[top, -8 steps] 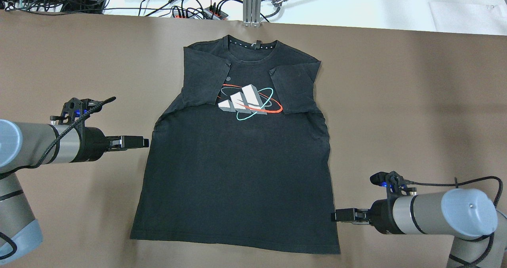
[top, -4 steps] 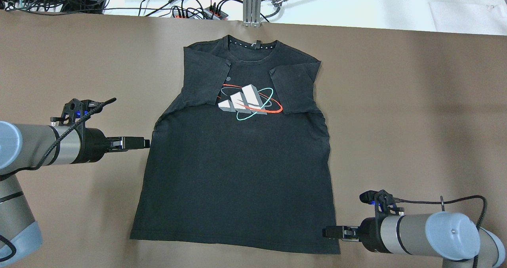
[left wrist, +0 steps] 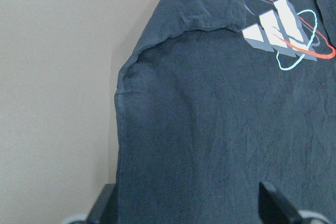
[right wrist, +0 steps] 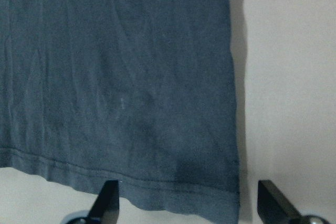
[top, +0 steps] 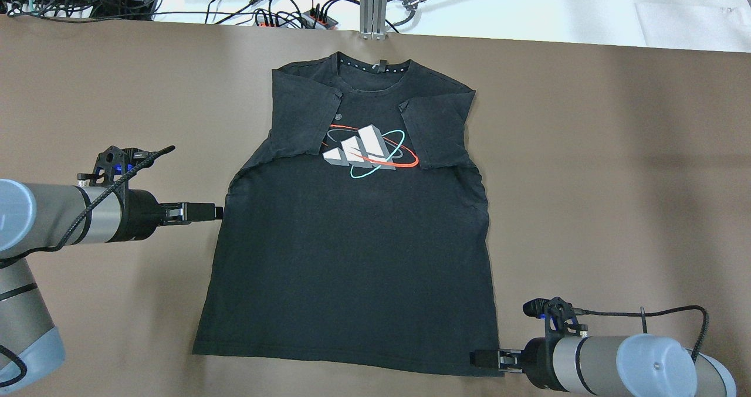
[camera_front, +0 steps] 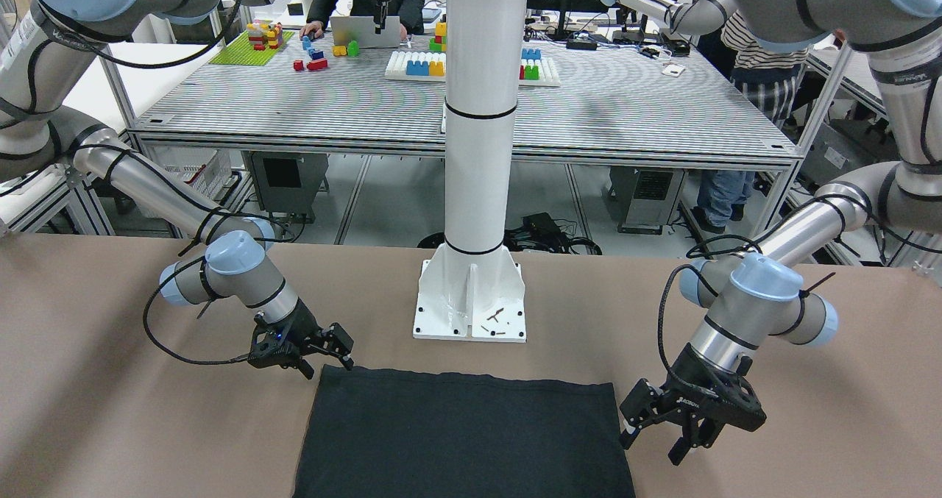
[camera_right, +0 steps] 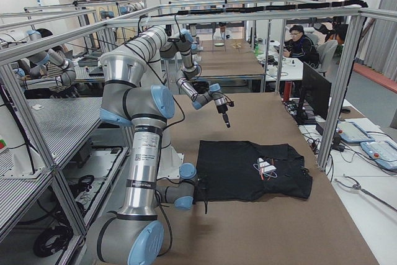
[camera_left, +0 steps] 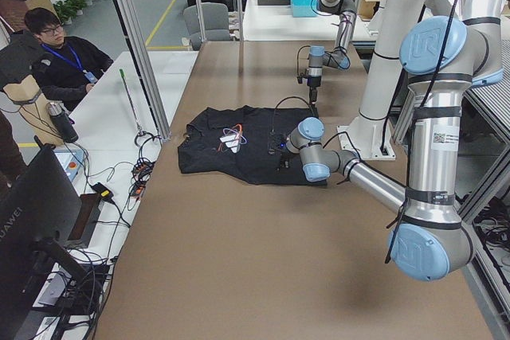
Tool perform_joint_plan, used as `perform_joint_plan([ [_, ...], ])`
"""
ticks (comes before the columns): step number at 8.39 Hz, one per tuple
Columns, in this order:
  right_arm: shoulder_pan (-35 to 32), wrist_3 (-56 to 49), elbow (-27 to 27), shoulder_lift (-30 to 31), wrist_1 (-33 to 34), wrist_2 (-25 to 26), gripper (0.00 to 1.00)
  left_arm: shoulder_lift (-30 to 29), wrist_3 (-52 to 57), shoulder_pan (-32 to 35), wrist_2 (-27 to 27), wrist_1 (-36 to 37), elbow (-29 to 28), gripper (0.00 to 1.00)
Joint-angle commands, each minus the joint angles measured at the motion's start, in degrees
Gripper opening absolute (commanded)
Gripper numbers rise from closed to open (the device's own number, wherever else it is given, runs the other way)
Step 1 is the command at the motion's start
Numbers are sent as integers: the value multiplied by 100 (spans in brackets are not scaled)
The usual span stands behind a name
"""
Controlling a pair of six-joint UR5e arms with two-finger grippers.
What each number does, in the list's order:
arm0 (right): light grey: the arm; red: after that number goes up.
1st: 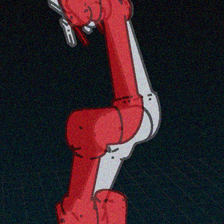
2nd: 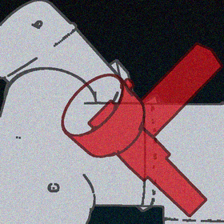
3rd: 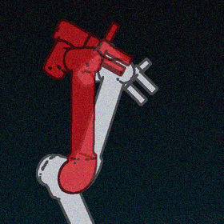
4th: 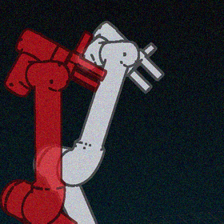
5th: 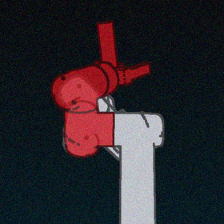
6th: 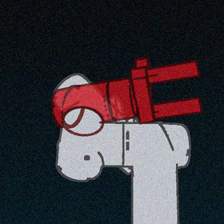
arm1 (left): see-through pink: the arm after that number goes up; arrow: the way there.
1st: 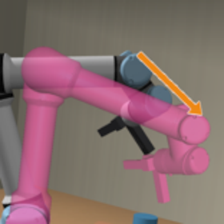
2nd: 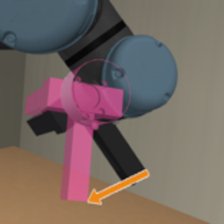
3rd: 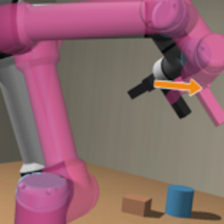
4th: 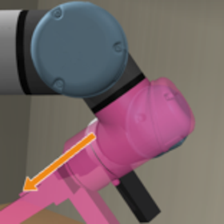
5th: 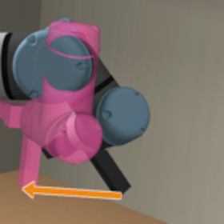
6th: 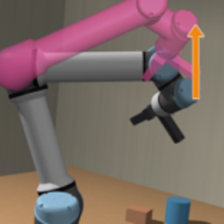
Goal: Fold clothes
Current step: 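Grasp the bottom hem corners with both grippers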
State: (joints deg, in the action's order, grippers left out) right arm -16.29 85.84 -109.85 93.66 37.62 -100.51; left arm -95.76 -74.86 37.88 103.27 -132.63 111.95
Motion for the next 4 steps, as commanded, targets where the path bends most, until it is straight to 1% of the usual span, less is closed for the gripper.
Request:
perform_joint_plan([
  [1,47,3,164,-32,35,14,73,-30,16,-9,-17,0,-68,94],
  [2,65,3,174,-67,35,14,56,-57,24,-9,-17,0,-112,94],
  [3,65,3,183,-67,35,14,27,-75,33,-9,-17,0,-165,94],
  [4,65,3,175,-67,35,23,9,-83,42,-9,-17,0,-174,94],
])
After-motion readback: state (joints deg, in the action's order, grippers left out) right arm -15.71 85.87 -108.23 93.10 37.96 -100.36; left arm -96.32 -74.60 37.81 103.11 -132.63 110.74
